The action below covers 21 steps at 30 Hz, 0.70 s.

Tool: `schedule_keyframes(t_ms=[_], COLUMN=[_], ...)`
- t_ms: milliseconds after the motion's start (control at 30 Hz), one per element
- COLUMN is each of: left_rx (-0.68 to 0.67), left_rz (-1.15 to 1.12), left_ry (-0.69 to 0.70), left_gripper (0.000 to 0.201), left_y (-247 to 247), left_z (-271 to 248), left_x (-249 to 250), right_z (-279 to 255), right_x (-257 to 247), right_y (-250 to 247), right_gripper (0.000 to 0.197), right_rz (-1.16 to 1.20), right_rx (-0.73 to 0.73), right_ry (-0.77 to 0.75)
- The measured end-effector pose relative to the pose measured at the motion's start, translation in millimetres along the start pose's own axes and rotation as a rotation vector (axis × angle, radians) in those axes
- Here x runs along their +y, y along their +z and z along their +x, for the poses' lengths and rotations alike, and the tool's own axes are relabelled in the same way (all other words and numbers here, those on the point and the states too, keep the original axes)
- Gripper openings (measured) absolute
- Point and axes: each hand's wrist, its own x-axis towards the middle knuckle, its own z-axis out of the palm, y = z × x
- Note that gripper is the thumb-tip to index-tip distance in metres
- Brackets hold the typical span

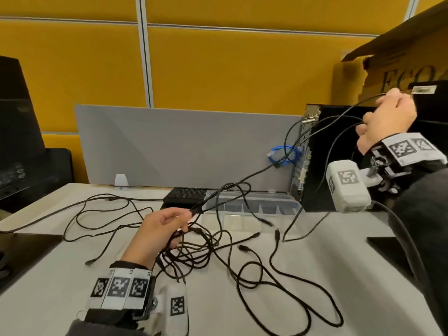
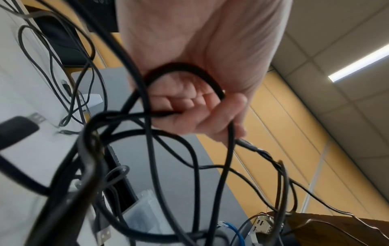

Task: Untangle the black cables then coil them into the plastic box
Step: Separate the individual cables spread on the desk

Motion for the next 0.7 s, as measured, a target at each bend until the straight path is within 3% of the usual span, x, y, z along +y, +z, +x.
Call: schedule_keyframes(t_ms=[167,333,400,533,600,700], left_rx=[0.127,0.251,0.251,0.216,0.132,-0.076], left_rz=[0.009,0.046,0.038,0.034,0.087,0.246], left_ry=[-0.078,-0.094,-0.063,-0.023,-0.040,-0.051], left_gripper=[0.027,0.036,0.033,0.029,0.028,0.029], left_y=[-8.7,-12.5,-11.5,-5.7,-0.3,12.3], left_z=[8.2,8.0,7.3,5.7,3.8,-2.3], left_x=[-6.3,-7.4,-6.8,-4.8,-2.9,-1.3], right_z=[34.9,40.9,21.4,-27.8,-35.6,-33.6], right_x=[25.6,24.1,23.9,41.3,45.9,31.4], right_y=[-30.1,-46.0,-36.9,-28.4,-19.9,26.4], right_gripper=[0.023,0.019,0.020,0.023,0.021,0.020], right_rz=[-0.255,-0.278,-0.383,-0.831,-0.910,-0.839], right_rx=[0.158,0.183,0.004,-0.671,-0.785,-0.785], right_ry=[-0.142,-0.182,-0.166,0.014,-0.022,-0.118])
